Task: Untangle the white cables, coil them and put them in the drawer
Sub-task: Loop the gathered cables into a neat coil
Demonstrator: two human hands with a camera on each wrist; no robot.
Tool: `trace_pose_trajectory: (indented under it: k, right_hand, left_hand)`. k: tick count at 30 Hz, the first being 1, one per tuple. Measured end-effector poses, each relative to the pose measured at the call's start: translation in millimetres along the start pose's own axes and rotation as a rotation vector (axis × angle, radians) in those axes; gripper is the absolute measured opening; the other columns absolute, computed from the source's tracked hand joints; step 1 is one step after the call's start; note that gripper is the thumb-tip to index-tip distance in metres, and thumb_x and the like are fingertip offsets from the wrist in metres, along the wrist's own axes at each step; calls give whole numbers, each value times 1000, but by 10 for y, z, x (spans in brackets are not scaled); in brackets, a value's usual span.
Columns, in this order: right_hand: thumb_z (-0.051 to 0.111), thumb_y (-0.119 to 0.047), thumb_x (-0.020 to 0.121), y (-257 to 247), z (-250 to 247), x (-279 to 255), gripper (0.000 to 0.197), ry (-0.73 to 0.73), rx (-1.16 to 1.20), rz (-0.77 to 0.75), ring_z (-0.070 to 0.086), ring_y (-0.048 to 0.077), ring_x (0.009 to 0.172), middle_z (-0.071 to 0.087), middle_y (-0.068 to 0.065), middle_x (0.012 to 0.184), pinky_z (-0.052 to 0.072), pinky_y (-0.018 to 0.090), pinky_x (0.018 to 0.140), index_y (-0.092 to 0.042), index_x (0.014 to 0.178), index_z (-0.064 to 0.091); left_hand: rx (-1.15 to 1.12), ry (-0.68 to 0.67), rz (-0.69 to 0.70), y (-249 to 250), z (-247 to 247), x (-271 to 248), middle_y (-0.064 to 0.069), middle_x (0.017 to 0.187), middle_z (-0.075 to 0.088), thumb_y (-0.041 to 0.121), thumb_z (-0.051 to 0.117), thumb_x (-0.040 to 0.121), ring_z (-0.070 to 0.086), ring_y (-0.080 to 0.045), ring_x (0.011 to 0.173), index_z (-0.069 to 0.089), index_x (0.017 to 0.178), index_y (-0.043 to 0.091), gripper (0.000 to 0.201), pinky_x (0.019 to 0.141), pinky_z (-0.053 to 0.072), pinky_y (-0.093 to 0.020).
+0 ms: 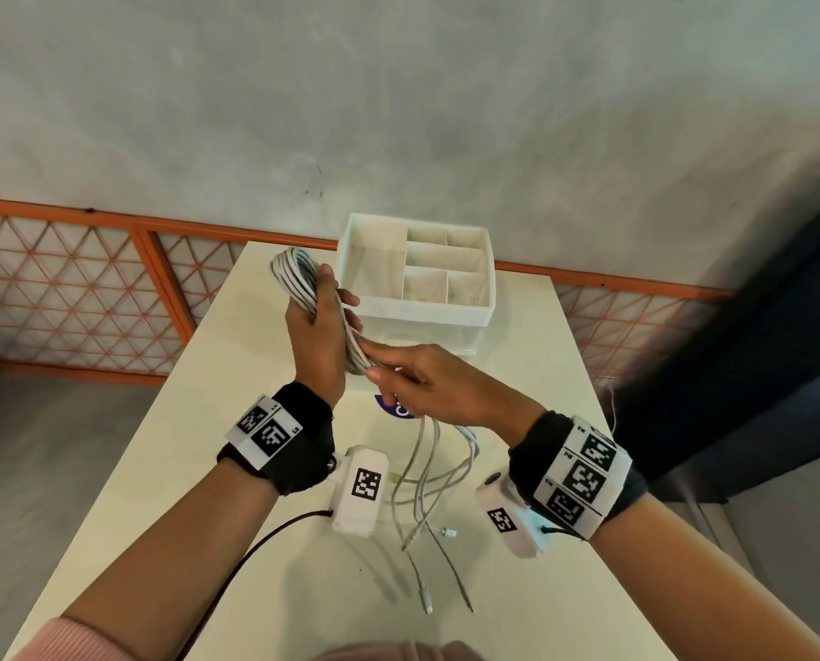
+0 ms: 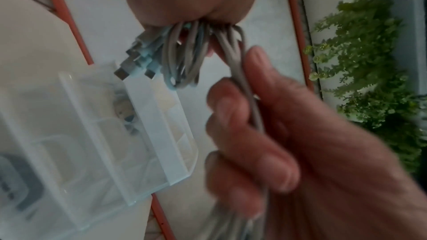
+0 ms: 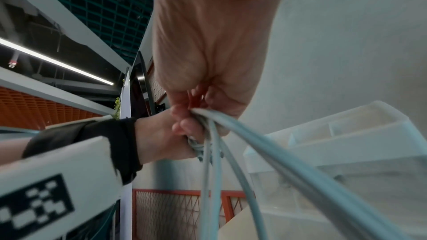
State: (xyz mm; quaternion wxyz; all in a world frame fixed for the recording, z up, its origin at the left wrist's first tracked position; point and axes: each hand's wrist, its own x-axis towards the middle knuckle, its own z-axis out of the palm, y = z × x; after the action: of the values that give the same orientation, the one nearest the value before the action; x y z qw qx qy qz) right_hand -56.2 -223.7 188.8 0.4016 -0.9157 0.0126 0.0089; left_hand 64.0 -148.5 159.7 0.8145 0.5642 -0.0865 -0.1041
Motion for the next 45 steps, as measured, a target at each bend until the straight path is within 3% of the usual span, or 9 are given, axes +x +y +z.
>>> trace_pose_trajectory:
  k: [7,12,15,20,25,28,34,42,45]
  right_hand:
    - [31,-22,102,37,15,28,52,-201,-258,22,46,17,73,49,-5,74,35,23,74,-26,150,11]
    - [31,-16,102,231,-31,-4,69,-436,-169,76,47,12,75,56,10,109,42,18,74,-42,144,-17]
    - [36,-17,101,334,-179,-75,65,-448,-32,23,47,7,76,51,21,126,47,20,78,-39,148,-4]
    - [50,-12,96,377,-291,-164,49,-293,277,59,43,13,67,47,19,81,44,20,67,-27,139,33]
    - [60,-25,91,391,-471,-127,24,-280,149,231,42,14,57,49,5,65,38,23,60,-9,102,46]
    - [54,-40,92,424,-519,-142,33,-348,-89,264,39,10,57,43,-3,62,33,16,57,-9,87,63]
    - [55,-43,89,338,-608,-113,43,-227,-86,228,40,14,70,44,5,78,32,30,68,-1,96,57]
    - [61,-44,85,69,-680,-44,36,-36,-195,123,53,21,73,63,11,84,39,27,68,-8,91,62]
    - [68,-35,83,-12,-660,-22,27,-14,-222,70,46,7,62,54,-1,68,34,20,60,-10,78,59]
  left_hand:
    - [-228,65,-227,-2,41,-28,6,52,45,31,52,94,40,-9,42,45,65,19,32,48,39,-22]
    - [-348,111,-289,11,102,-49,9,45,36,28,50,95,28,-8,38,37,63,19,36,43,33,-21]
    - [-410,111,-335,20,58,-15,9,45,35,28,49,95,29,-8,38,37,64,19,35,45,34,-22]
    - [-453,-27,-377,72,14,26,10,45,33,32,50,95,28,-7,38,39,65,21,34,46,36,-20]
    - [-418,-156,-376,150,26,-6,9,45,31,33,51,94,27,-6,36,43,67,20,31,45,38,-19]
    - [-343,-195,-327,189,-4,2,8,46,30,32,52,93,25,-7,37,46,65,20,31,45,38,-20]
    - [-121,-363,-293,209,-9,-53,7,46,30,30,51,94,24,-8,38,47,66,18,30,47,36,-23]
    - [19,-521,-254,258,67,-113,6,46,31,27,50,96,24,-9,38,46,65,18,32,49,34,-25]
    - [71,-548,-241,254,91,-170,5,46,34,26,50,96,27,-11,39,46,62,18,35,49,35,-26]
